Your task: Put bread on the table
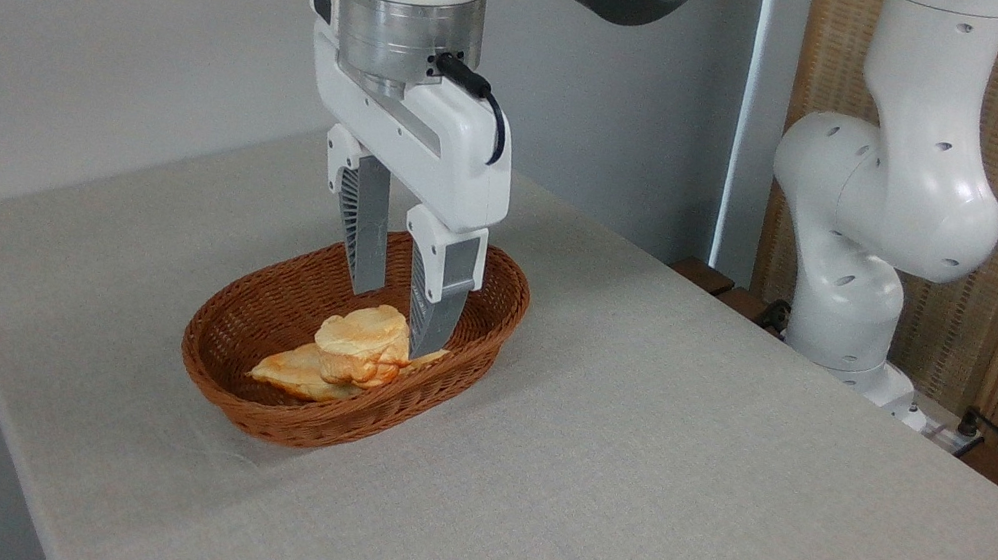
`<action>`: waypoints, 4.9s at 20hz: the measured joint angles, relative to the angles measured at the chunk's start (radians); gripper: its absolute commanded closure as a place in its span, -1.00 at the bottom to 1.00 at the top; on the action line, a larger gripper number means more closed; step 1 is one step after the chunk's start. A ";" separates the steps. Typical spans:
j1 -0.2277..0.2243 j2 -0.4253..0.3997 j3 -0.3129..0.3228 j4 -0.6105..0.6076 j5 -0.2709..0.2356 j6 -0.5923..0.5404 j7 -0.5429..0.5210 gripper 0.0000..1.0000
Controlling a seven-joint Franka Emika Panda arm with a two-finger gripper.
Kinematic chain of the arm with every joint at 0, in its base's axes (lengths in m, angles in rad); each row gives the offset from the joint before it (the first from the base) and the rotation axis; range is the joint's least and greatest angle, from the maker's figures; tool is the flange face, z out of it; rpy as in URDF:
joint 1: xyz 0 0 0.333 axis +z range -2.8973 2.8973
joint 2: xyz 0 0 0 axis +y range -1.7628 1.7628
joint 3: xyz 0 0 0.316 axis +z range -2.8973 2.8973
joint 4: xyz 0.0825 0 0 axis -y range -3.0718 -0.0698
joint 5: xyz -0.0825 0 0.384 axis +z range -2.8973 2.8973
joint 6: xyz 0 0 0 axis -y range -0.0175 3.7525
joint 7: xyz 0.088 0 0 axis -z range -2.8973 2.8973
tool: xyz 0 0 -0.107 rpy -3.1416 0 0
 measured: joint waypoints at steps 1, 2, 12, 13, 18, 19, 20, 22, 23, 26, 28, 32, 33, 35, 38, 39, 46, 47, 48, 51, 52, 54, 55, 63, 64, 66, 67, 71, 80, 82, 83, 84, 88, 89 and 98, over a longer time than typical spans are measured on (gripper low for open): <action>0.000 0.000 0.000 0.000 0.000 0.000 0.000 -1.00; 0.000 0.000 0.000 0.000 0.000 0.000 0.000 -1.00; 0.001 0.000 0.001 0.000 0.000 0.000 0.000 -1.00; 0.001 0.000 0.001 0.000 0.000 0.000 0.000 -1.00; 0.001 0.000 0.001 0.000 0.000 0.000 0.000 -1.00; 0.001 0.000 0.001 0.000 0.000 0.000 0.000 -1.00; 0.001 0.000 0.002 0.000 0.000 0.000 0.000 -1.00; 0.001 0.000 0.012 0.000 0.001 0.000 0.000 -1.00; 0.001 0.000 0.020 0.000 0.001 0.000 0.000 -1.00; 0.002 0.000 0.034 0.000 0.001 0.000 0.000 -1.00; 0.001 0.000 0.034 0.000 0.001 -0.005 0.001 -1.00; 0.000 0.000 0.034 0.000 0.001 -0.026 0.036 -1.00; -0.001 0.001 0.032 -0.001 0.001 -0.027 0.044 -1.00; -0.003 0.004 0.027 -0.001 0.001 -0.027 0.050 -1.00; -0.010 0.009 0.004 -0.001 0.005 -0.027 0.056 -1.00; -0.012 0.012 -0.013 -0.001 0.019 -0.027 0.056 -1.00; -0.020 0.043 -0.137 -0.001 0.062 -0.027 0.055 -1.00; -0.021 0.049 -0.149 -0.001 0.065 -0.027 0.055 -1.00; -0.022 0.052 -0.155 -0.001 0.070 -0.027 0.056 -1.00; -0.023 0.069 -0.176 -0.002 0.096 -0.027 0.056 -1.00; -0.023 0.076 -0.181 -0.002 0.102 -0.027 0.056 -1.00; -0.023 0.086 -0.185 -0.002 0.112 -0.027 0.056 -1.00; -0.023 0.090 -0.185 -0.002 0.115 -0.027 0.056 -1.00; -0.039 0.126 -0.188 -0.002 0.125 -0.027 0.057 -1.00; -0.041 0.130 -0.189 -0.002 0.125 -0.027 0.057 -1.00; -0.043 0.137 -0.189 -0.002 0.125 -0.027 0.057 -1.00; -0.043 0.139 -0.189 -0.002 0.125 -0.027 0.057 -1.00; -0.043 0.143 -0.189 -0.002 0.129 -0.027 0.057 -1.00; -0.043 0.151 -0.189 -0.005 0.156 -0.027 0.056 0.02; -0.043 0.152 -0.189 -0.005 0.156 -0.027 0.056 0.02; -0.043 0.153 -0.189 -0.005 0.156 -0.027 0.056 0.02; -0.043 0.152 -0.189 -0.005 0.156 -0.027 0.056 0.02; -0.043 0.152 -0.189 -0.005 0.156 -0.027 0.055 0.02; -0.043 0.152 -0.189 -0.005 0.156 -0.027 0.055 0.02; -0.038 0.149 -0.178 0.001 0.156 -0.027 0.053 -0.02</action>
